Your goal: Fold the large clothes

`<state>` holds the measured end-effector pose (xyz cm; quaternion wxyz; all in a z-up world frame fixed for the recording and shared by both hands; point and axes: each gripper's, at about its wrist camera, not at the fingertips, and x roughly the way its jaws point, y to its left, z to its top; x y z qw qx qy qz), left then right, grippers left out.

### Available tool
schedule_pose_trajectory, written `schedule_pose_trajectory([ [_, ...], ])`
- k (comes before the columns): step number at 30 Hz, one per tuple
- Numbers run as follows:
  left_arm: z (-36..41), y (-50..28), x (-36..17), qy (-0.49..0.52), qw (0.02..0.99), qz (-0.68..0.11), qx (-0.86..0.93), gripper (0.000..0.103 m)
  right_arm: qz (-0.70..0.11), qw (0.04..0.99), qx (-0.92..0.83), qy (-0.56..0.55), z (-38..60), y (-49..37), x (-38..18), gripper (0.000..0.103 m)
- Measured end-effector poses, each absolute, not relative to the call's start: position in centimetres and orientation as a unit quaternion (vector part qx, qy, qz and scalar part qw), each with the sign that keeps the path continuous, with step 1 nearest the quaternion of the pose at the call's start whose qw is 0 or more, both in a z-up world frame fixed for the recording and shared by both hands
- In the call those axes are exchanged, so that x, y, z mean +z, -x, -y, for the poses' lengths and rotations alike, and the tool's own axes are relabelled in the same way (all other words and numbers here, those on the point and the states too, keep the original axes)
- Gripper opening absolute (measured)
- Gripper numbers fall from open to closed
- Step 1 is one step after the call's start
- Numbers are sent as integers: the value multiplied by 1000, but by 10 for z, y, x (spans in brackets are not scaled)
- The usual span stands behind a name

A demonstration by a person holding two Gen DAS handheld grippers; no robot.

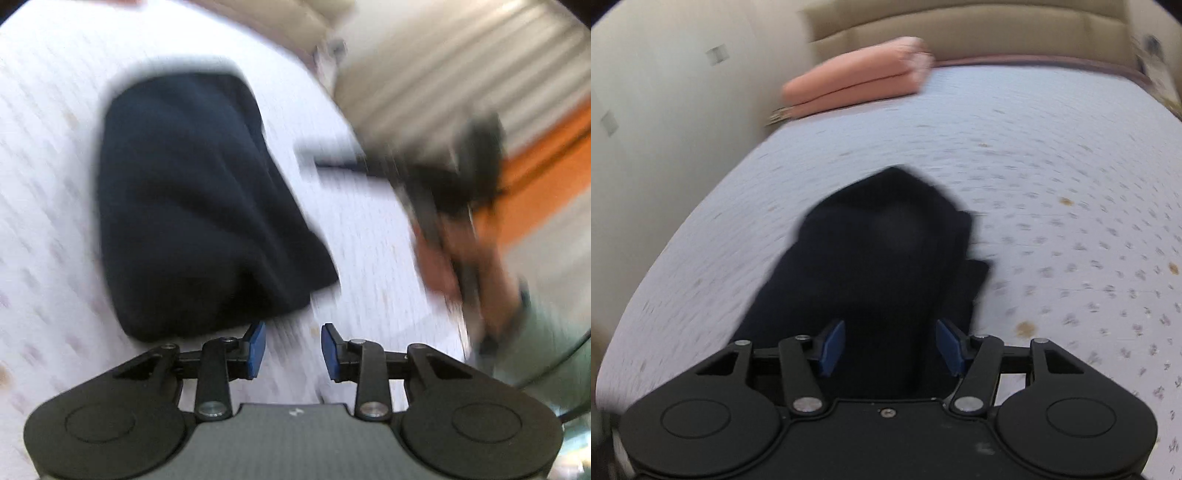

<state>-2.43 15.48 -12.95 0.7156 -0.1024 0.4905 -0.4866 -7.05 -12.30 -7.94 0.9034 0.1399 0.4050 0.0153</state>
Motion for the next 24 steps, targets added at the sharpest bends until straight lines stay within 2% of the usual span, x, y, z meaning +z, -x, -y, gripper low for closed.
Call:
schedule_pose_trajectory([
  [2,-156,8,-116,105,753,-451,-467,35,-411,905,37,-105,87,79,-79,37],
  [4,-149,-8,-116,96,783,-420,-449,34,-423,904,35,-55,55,72,-97,27],
  [5,-141,-15,-121,93,785,-417,-448,34,-432,901,24,-29,44,70,-111,26],
  [6,-134,-20,-133,91,778,-425,-454,27,-448,894,14,-6,38,68,-128,26],
  [7,-125,-24,-144,85,767,-439,-459,22,-473,881,5,12,37,68,-148,17],
  [8,-118,-25,-161,64,752,-466,-462,11,-497,868,-4,11,43,72,-166,10],
  [9,-115,-14,-177,28,742,-481,-466,4,-519,855,-12,-8,53,77,-179,6],
  [11,-130,8,-192,5,743,-482,-463,3,-517,854,-8,-57,72,92,-182,0],
  [13,-151,7,-194,70,733,-511,-445,3,-527,847,-5,-67,80,94,-176,0],
  [16,-157,7,-179,66,743,-502,-438,3,-517,851,-6,-92,93,87,-153,1],
  [18,-149,3,-165,57,744,-494,-447,6,-478,873,1,-92,100,77,-127,3],
  [20,-138,-4,-152,56,745,-477,-463,10,-425,901,17,-81,103,55,-100,13],
  [24,-119,-21,-140,80,762,-446,-463,13,-331,941,54,-47,95,-12,-75,14],
])
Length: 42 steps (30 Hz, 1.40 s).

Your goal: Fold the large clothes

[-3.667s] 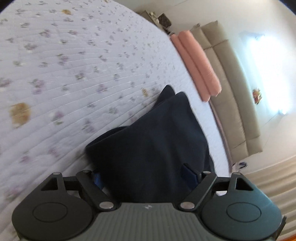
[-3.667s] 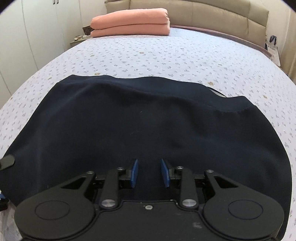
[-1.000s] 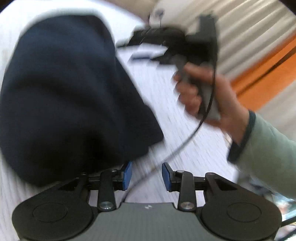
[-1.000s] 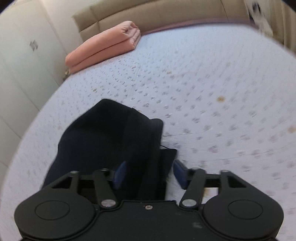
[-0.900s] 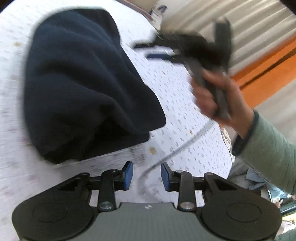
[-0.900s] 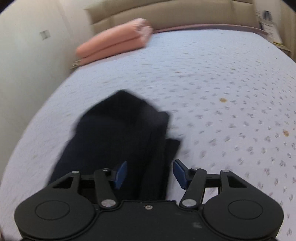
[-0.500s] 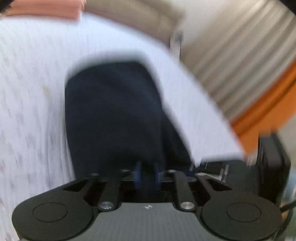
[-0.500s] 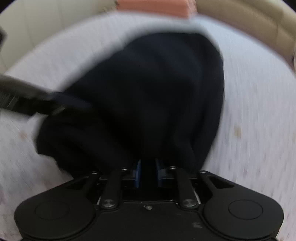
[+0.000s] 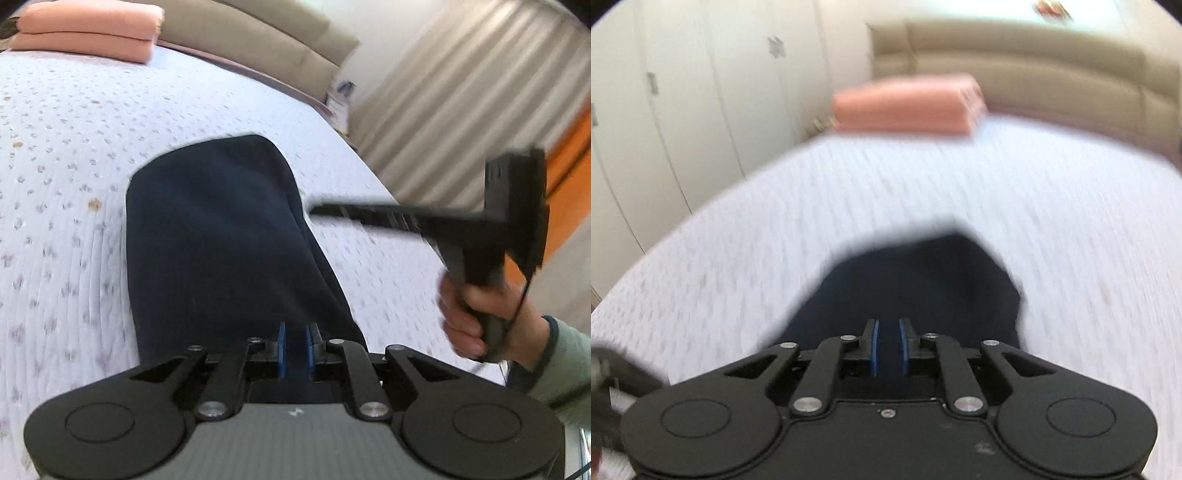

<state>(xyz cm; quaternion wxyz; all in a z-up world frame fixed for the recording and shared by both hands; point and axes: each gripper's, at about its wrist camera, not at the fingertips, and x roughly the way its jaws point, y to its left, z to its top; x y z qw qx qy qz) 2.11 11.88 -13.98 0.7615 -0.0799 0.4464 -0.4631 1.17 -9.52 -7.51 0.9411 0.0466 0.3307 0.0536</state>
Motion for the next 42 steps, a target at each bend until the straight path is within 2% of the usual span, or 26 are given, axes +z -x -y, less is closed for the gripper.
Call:
schedule_pose_trajectory([
  [2,-103,-30,-157,61,753,-471,-455,12,-306,947,89,-40,86,-48,-81,14],
  [5,-97,-31,-188,51,732,-499,-461,8,-329,935,132,5,70,-95,-115,12],
  [7,-107,-32,-191,73,731,-497,-462,7,-349,927,124,57,72,-107,-147,10],
  [12,-124,-35,-191,99,727,-497,-464,4,-358,931,13,74,121,-115,-186,13],
  [13,-123,-36,-194,95,725,-498,-466,4,-372,926,-12,65,136,-116,-194,14],
  [14,-124,-35,-193,91,724,-499,-467,5,-392,918,-39,52,149,-117,-201,24],
  [15,-125,-35,-192,91,723,-501,-467,5,-413,908,-61,28,167,-118,-207,28],
  [18,-128,-32,-175,92,723,-500,-467,7,-410,906,-101,-11,184,-93,-181,30],
  [23,-124,-45,-136,117,754,-434,-479,14,-345,935,-34,-70,142,-18,-106,30],
  [27,-110,-71,-152,144,773,-436,-438,13,-407,911,13,-62,98,14,-134,26],
  [28,-106,-73,-161,135,773,-443,-433,12,-425,904,5,-56,96,15,-149,22],
  [30,-102,-70,-182,102,767,-467,-429,3,-453,888,-25,-76,109,26,-174,21],
  [31,-107,-66,-187,107,762,-470,-432,3,-451,886,-30,-107,122,35,-177,21],
  [34,-133,-53,-189,140,747,-485,-432,3,-463,874,-63,-131,137,58,-166,21],
  [36,-148,-44,-184,138,741,-496,-431,5,-467,875,-72,-108,131,77,-148,25],
  [39,-155,-31,-180,114,733,-507,-439,6,-444,886,-29,-128,112,96,-123,25],
  [42,-161,-24,-183,129,733,-511,-430,6,-459,881,5,-117,86,98,-133,25],
])
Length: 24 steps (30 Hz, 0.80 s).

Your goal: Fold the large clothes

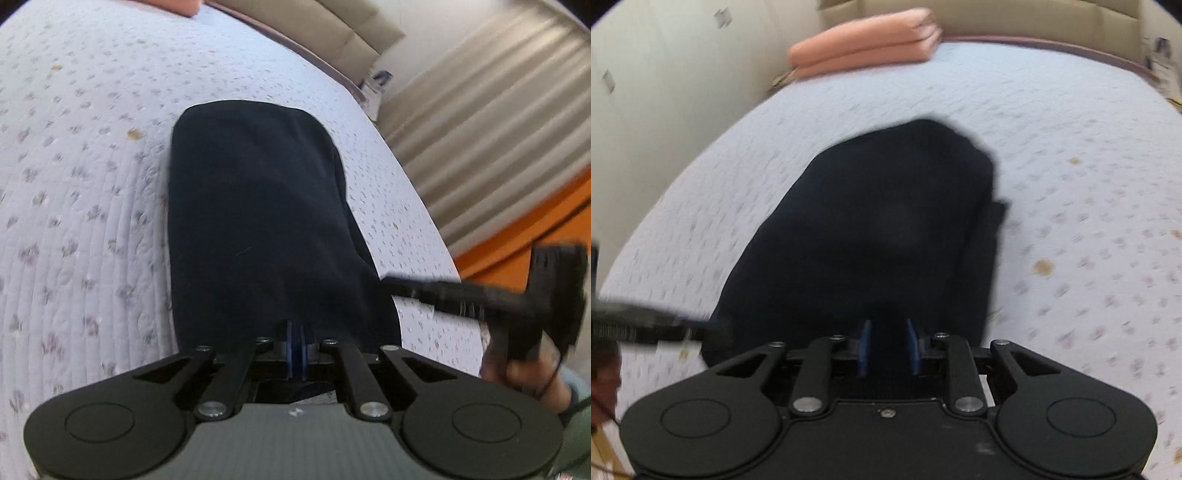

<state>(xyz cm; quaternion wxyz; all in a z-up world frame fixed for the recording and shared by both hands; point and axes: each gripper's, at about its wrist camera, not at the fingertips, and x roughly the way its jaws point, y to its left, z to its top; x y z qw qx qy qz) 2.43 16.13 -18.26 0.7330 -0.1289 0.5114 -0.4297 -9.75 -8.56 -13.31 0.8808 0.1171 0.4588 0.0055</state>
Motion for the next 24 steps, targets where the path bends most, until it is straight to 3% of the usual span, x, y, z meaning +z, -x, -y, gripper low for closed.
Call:
schedule_pose_trajectory([
  [4,-166,-26,-195,150,726,-517,-428,5,-513,853,-8,-101,75,117,-185,14],
  [10,-190,-21,-205,228,704,-538,-403,4,-512,851,7,-119,88,143,-169,14],
  [11,-191,-20,-201,225,707,-537,-401,4,-512,851,7,-121,91,145,-163,21],
  [12,-192,-18,-194,215,713,-535,-400,8,-508,852,7,-122,94,146,-157,25],
  [13,-191,-17,-187,202,719,-531,-400,12,-503,855,3,-124,98,143,-152,35],
  [15,-188,-15,-166,169,738,-516,-401,37,-487,863,-6,-137,108,144,-143,49],
  [17,-186,-17,-148,153,752,-498,-404,45,-468,871,-15,-151,117,142,-130,71],
  [18,-186,-20,-141,151,758,-488,-406,48,-459,874,-21,-155,121,140,-127,76],
  [19,-185,-24,-135,150,764,-482,-402,49,-451,878,-28,-156,124,137,-126,78],
  [21,-183,-32,-125,147,778,-477,-382,72,-442,882,-43,-155,129,130,-126,79],
  [24,-176,-44,-116,129,805,-456,-356,80,-442,877,-51,-182,141,110,-130,79],
])
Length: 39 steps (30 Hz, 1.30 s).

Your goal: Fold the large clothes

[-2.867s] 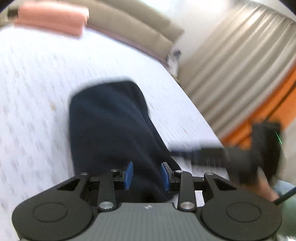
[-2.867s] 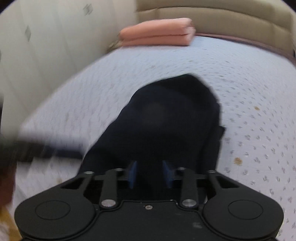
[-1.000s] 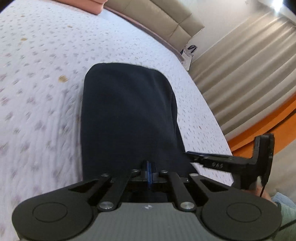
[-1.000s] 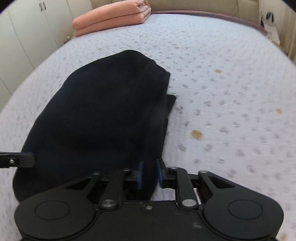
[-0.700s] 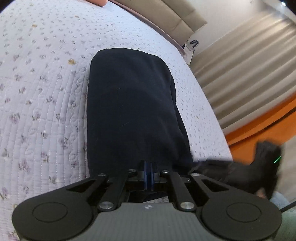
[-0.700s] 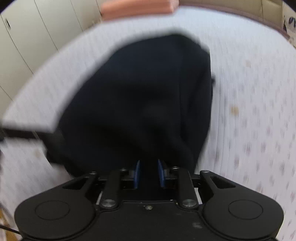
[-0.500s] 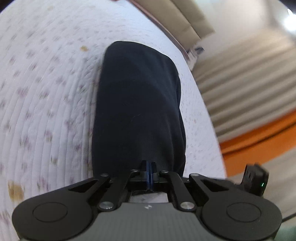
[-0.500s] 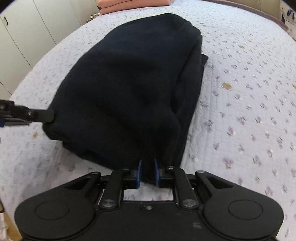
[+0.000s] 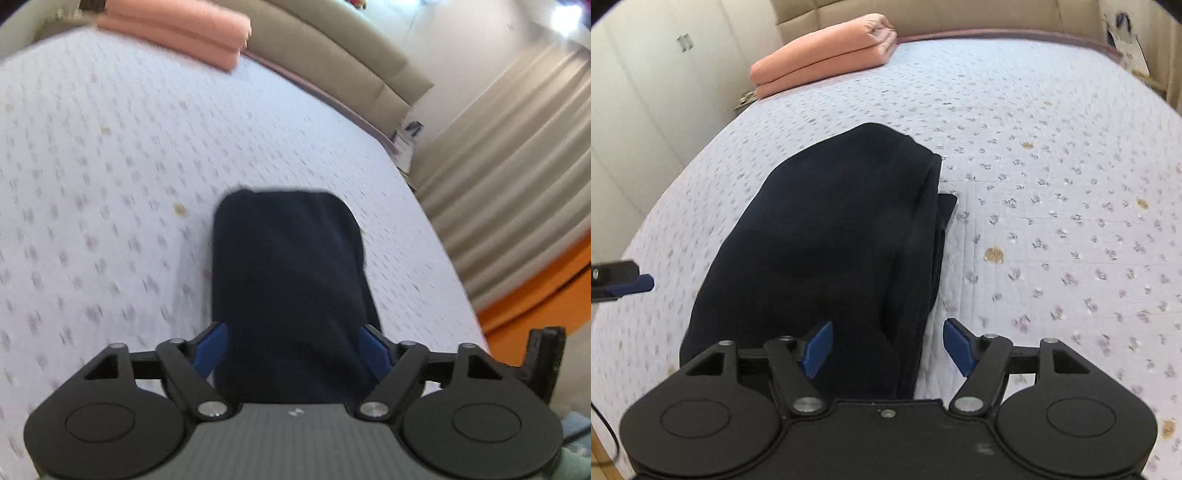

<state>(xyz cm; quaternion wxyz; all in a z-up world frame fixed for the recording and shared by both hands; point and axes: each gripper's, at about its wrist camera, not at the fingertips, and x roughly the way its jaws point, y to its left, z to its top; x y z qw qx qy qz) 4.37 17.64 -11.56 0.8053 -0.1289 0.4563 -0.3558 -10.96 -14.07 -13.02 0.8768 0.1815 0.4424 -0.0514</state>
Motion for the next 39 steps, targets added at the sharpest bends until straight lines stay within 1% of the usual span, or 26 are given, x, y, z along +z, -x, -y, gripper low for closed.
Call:
schedule_pose_trajectory([
  [3,-161,-58,-112,102,821,-446,-341,80,-422,879,-56,-217,151,96,-131,80],
  [5,-151,-65,-110,88,826,-441,-340,80,-413,883,-56,-217,154,87,-131,81],
  [12,-109,-88,-116,27,810,-460,-363,80,-415,880,-50,-224,159,53,-137,81],
  [16,-97,-88,-120,-13,812,-456,-364,81,-418,878,-48,-229,160,47,-139,81],
  [20,-91,-90,-131,-23,805,-470,-362,81,-419,876,-46,-234,161,46,-144,84],
  [23,-85,-94,-146,-33,799,-486,-353,81,-435,866,-42,-244,163,41,-161,88],
  [24,-83,-97,-154,-32,794,-495,-350,85,-437,864,-40,-247,165,39,-166,89],
  [26,-86,-104,-165,-6,791,-503,-348,95,-441,857,-33,-264,170,36,-180,103],
  [27,-88,-109,-171,11,785,-512,-350,100,-442,853,-35,-276,174,35,-186,103],
  [28,-91,-114,-179,29,777,-523,-349,101,-443,847,-29,-293,179,34,-193,103],
  [31,-105,-133,-208,113,732,-564,-365,103,-453,816,0,-358,197,31,-214,103],
  [34,-117,-143,-236,198,681,-597,-375,103,-447,815,26,-367,204,29,-218,103],
  [39,-121,-143,-248,231,669,-593,-385,103,-432,822,52,-368,202,30,-222,103],
])
